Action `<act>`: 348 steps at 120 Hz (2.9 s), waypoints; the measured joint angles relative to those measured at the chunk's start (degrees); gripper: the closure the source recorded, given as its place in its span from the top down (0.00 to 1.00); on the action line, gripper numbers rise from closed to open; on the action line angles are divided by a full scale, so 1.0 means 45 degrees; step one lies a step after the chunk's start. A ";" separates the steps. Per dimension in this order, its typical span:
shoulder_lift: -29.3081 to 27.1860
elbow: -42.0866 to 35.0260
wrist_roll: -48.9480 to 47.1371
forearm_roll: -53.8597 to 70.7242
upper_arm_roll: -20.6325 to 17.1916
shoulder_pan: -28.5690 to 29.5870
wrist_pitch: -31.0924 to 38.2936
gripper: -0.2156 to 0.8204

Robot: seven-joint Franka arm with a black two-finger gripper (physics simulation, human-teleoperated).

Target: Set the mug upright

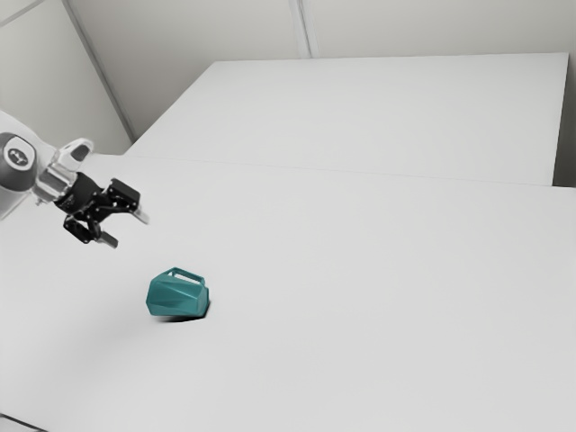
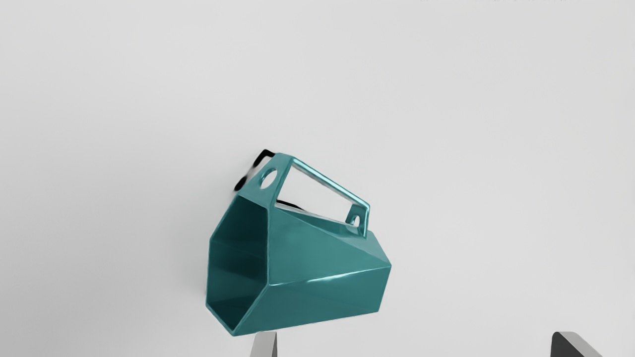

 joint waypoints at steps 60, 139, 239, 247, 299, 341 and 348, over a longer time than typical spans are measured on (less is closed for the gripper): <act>0.1539 -0.1300 0.4463 -0.3060 0.1830 0.0034 -0.0018 0.79; 0.3887 -0.0479 0.8759 -0.5165 0.2620 0.0451 -0.1333 0.79; 0.3190 -0.1141 1.0193 -0.5873 0.1721 0.0172 -0.1111 0.79; 0.3384 -0.1144 1.0227 -0.5967 0.1712 0.0221 -0.1073 0.79; 0.4062 -0.1107 1.0399 -0.7375 0.1708 0.0116 -0.1254 0.76; 0.4175 -0.1107 1.0487 -0.7604 0.1709 0.0068 -0.1351 0.44; 0.4175 -0.1107 1.0497 -0.7591 0.1709 0.0070 -0.1367 0.38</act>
